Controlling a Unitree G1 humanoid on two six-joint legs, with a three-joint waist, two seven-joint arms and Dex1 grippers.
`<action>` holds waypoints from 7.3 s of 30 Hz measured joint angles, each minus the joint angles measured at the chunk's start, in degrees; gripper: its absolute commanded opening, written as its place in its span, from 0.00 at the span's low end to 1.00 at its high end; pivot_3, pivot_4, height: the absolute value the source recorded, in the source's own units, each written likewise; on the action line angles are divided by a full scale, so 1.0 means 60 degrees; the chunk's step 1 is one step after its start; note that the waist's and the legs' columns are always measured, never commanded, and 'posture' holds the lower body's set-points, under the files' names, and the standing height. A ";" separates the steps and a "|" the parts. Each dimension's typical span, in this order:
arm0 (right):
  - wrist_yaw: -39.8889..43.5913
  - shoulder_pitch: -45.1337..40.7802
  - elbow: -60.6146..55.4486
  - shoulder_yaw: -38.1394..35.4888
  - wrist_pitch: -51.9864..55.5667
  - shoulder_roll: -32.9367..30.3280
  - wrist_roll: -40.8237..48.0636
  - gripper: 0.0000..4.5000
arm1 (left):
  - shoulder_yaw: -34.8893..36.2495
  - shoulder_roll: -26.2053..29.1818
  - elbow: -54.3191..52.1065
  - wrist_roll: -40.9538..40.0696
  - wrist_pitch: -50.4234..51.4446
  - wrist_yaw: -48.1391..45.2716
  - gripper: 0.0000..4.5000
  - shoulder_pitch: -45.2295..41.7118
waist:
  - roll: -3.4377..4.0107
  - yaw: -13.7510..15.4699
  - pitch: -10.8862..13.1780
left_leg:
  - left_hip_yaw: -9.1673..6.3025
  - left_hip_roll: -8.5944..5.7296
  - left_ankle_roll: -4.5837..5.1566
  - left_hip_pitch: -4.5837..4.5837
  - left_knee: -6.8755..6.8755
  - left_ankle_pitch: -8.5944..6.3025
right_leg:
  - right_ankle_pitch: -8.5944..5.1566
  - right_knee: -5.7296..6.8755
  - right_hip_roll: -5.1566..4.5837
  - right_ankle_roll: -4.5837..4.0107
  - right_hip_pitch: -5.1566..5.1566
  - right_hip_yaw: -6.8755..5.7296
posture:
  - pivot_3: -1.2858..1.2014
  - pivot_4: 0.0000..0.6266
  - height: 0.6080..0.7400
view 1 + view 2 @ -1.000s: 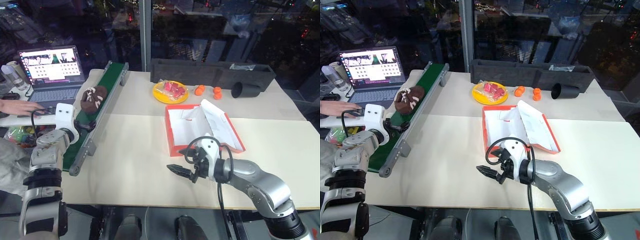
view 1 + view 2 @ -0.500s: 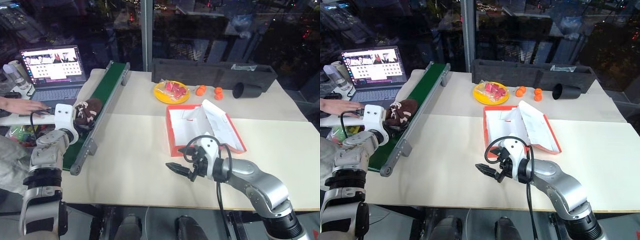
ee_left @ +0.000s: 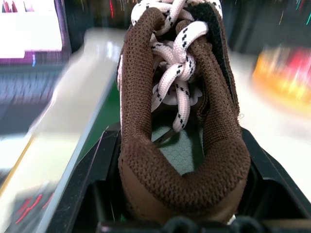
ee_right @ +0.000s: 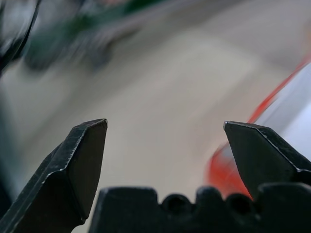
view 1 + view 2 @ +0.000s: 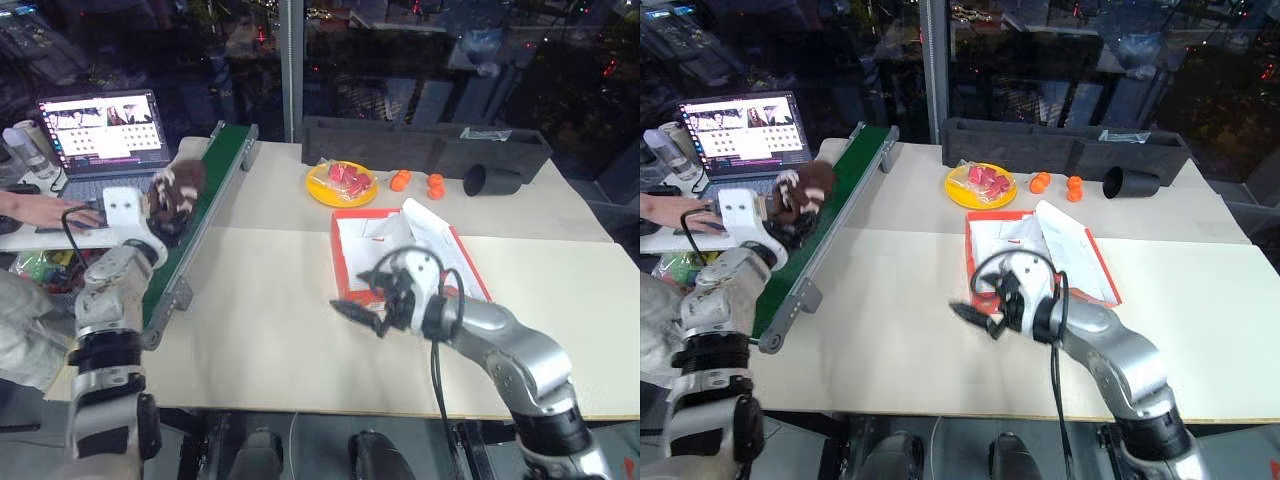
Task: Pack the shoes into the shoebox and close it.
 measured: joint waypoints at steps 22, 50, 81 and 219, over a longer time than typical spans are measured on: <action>-0.7132 -0.3300 0.3058 -0.4868 0.2111 0.3802 0.6529 1.00 | -0.2415 -0.2898 -0.2537 -0.1370 0.2148 -0.0052 0.51 -0.0219 | 0.0028 -0.0299 0.0007 | -0.0062 -0.0020 0.0012 -0.0081 -0.0006 0.0005 | -0.0003 0.0001 -0.0011 -0.0004 -0.0053 -0.0055 | 0.52 0.24 0.55; -0.8188 -0.2685 0.2602 -0.3672 0.0936 0.2871 0.7386 0.20 | -0.3449 -0.2146 -0.3802 -0.1634 0.2841 -0.1134 0.51 0.0521 | 0.0057 -0.0302 0.0023 | -0.0073 -0.0021 0.0013 -0.0083 -0.0009 0.0006 | -0.0004 -0.0016 -0.0011 -0.0004 -0.0042 -0.0063 | 0.52 0.24 0.55; -0.3224 -0.3650 0.7249 0.1116 0.2195 -0.1398 0.0459 0.24 | -0.5875 -0.0718 -0.3777 0.1459 0.0331 -0.3094 1.00 0.2010 | 0.0114 -0.0261 0.0059 | -0.0055 -0.0033 0.0016 -0.0025 -0.0069 0.0007 | -0.0011 -0.0079 -0.0024 -0.0006 0.0013 -0.0053 | 0.52 0.24 0.55; -0.3857 -0.2408 0.1209 -0.4124 0.1377 0.3728 0.2198 1.00 | -0.1348 -0.2011 -0.2714 -0.1791 0.3074 -0.0156 0.11 -0.0064 | 0.0078 -0.0031 0.0093 | -0.0157 -0.0032 -0.0001 -0.0097 -0.0035 0.0036 | -0.0001 0.0031 -0.0051 -0.0030 -0.0030 -0.0212 | 0.52 0.24 0.55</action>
